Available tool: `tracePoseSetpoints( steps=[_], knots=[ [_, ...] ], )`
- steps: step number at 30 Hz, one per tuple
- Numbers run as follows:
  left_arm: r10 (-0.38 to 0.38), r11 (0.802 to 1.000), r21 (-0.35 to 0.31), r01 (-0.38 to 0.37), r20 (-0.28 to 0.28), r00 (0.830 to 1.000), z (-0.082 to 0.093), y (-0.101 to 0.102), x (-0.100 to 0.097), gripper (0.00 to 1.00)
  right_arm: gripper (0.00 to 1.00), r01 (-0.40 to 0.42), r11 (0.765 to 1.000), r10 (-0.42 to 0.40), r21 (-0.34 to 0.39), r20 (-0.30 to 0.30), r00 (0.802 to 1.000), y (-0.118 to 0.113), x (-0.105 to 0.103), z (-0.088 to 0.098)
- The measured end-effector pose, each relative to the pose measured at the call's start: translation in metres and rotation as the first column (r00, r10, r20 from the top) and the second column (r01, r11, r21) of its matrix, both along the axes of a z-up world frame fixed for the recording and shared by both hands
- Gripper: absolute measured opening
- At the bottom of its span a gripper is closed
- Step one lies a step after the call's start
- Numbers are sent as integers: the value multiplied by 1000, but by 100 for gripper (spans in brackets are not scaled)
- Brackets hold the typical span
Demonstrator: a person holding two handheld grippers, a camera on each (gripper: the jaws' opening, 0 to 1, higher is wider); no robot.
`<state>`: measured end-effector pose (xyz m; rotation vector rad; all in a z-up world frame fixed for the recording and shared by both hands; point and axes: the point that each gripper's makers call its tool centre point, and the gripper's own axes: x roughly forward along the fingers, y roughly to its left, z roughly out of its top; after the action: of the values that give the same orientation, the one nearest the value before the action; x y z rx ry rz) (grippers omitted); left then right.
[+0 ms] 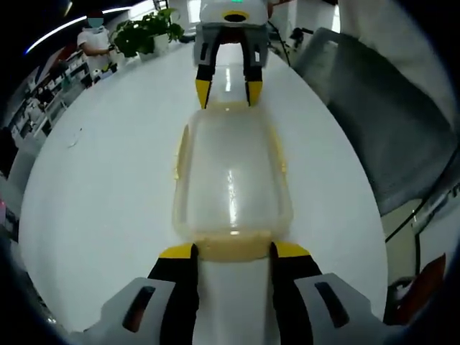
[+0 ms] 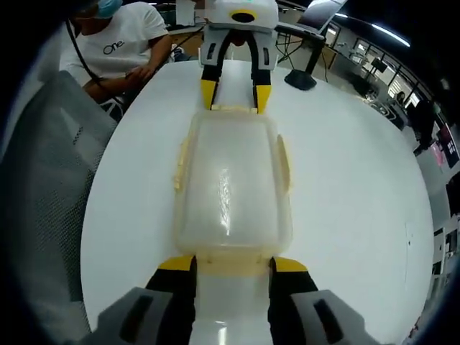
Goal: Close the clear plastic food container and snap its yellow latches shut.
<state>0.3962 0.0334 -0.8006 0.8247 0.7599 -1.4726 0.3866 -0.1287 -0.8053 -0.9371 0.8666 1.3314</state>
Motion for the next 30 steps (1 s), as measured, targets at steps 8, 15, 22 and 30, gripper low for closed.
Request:
tracePoseSetpoints(
  steps=[8,15,22,30],
  knots=[
    [27,1000,-5,-27,2,1000,-1,-1,0,39,37,7,1000,-7,3,-21,1000,1,-1,0],
    [37,999,-6,-37,6,999,0,2,0,37,36,-8,1000,8,24,-4,1000,3,1,2],
    [54,998,22,-54,8,999,16,6,-3,37,36,-13,999,13,51,-11,1000,7,-2,17],
    [72,997,39,-72,1,997,35,7,-11,37,36,-37,996,39,84,-26,999,7,-6,41]
  ],
)
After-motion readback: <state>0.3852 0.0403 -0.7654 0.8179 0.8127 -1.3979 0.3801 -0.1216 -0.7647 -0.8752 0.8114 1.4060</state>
